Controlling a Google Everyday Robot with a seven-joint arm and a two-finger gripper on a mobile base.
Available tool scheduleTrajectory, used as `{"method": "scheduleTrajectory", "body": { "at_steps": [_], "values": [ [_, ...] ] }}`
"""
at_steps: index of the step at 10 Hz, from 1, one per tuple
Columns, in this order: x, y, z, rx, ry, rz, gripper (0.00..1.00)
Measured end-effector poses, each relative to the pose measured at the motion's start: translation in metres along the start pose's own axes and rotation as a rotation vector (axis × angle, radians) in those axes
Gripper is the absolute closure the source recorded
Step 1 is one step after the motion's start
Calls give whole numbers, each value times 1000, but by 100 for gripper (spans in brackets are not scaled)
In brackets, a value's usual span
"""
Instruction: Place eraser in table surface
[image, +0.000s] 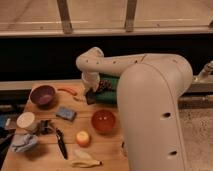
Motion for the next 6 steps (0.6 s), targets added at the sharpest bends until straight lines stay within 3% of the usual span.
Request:
{"method": "scheduleTrajectory", "body": {
  "at_steps": [2,6],
  "values": [
    [3,0,3,-11,5,3,100],
    [23,16,59,-89,93,-2,100]
  ]
}}
